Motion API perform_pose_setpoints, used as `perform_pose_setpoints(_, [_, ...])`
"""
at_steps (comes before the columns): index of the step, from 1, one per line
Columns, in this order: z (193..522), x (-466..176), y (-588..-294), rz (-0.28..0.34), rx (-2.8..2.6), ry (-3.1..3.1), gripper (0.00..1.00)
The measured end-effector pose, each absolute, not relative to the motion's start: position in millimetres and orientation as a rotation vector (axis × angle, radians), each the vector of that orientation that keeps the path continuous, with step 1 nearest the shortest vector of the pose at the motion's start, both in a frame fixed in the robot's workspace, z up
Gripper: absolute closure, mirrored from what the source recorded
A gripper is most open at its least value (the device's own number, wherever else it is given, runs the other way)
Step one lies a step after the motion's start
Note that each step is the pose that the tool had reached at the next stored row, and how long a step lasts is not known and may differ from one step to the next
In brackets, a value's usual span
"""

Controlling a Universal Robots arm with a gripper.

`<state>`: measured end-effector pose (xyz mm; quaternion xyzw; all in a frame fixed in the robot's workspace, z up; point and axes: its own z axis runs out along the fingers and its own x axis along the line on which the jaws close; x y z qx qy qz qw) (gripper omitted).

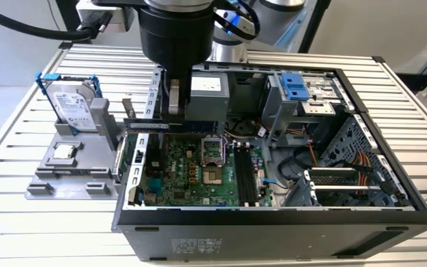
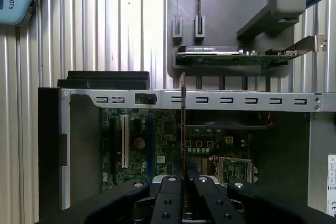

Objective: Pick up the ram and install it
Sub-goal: 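Pick up the ram and move it above insertion slot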

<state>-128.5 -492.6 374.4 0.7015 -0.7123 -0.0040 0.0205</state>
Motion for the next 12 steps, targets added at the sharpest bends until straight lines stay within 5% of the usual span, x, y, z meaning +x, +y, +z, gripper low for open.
perform_pose_setpoints(12, [374.4, -109.4, -492.5, -0.012, 2.176, -2.209, 1.00])
